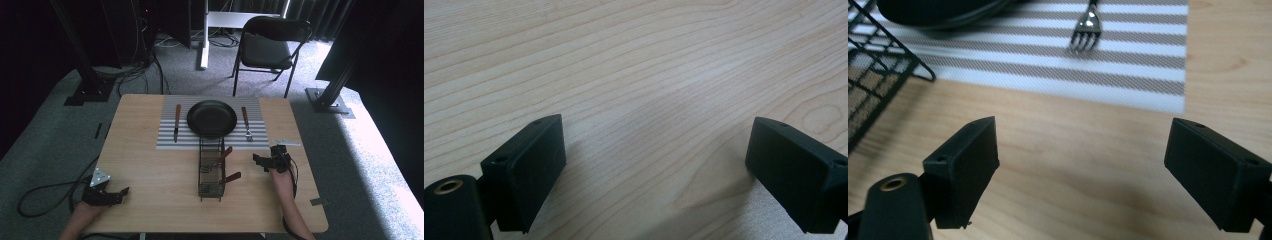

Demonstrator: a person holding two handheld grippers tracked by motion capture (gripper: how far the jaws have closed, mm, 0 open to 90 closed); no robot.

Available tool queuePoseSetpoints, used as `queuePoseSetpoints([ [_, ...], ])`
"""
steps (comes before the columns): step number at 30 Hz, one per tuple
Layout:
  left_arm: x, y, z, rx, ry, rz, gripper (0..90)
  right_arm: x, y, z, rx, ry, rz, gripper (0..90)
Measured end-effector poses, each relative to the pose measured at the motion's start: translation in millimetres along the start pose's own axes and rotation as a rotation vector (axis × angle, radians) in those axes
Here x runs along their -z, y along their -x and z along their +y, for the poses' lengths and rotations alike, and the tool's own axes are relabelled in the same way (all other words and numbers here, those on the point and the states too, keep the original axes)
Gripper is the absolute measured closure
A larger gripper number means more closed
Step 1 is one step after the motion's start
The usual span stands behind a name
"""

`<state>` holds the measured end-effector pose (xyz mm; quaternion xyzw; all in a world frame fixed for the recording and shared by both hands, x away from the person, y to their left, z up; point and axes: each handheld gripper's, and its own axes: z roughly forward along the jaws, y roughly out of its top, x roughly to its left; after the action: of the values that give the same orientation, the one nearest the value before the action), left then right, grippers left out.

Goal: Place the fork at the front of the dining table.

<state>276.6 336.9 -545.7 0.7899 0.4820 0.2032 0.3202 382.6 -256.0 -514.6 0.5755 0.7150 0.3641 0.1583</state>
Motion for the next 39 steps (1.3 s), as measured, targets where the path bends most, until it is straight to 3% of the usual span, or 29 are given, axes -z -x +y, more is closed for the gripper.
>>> queuePoseSetpoints([
  [11, 0.0, 0.0, 0.0, 0.000, 0.000, 0.000, 9.1, 19.1, 18.1, -24.6, -0.020, 0.015, -0.040, 13.5],
  [18, 0.0, 0.0, 0.0, 0.000, 0.000, 0.000, 9.1, 28.0, 22.5, -41.6, 0.024, 0.065, -0.065, 13.5],
  [21, 0.0, 0.0, 0.0, 0.000, 0.000, 0.000, 9.1, 33.7, 22.6, -53.5, 0.032, 0.082, -0.098, 13.4],
  [24, 0.0, 0.0, 0.0, 0.000, 0.000, 0.000, 9.1, 36.8, 23.5, -61.2, 0.029, 0.084, -0.162, 13.1],
  [27, 0.0, 0.0, 0.0, 0.000, 0.000, 0.000, 9.1, 39.2, 27.9, -66.8, -0.010, 0.095, -0.197, 13.2],
  [36, 0.3, 0.4, -0.3, 0.003, 0.000, 0.003, 9.1, 48.3, 33.3, -81.4, 0.013, 0.090, -0.284, 13.2],
  [39, 0.5, 0.4, -0.5, 0.003, 0.000, 0.003, 9.1, 53.2, 36.7, -84.8, -0.005, 0.098, -0.303, 13.1],
])
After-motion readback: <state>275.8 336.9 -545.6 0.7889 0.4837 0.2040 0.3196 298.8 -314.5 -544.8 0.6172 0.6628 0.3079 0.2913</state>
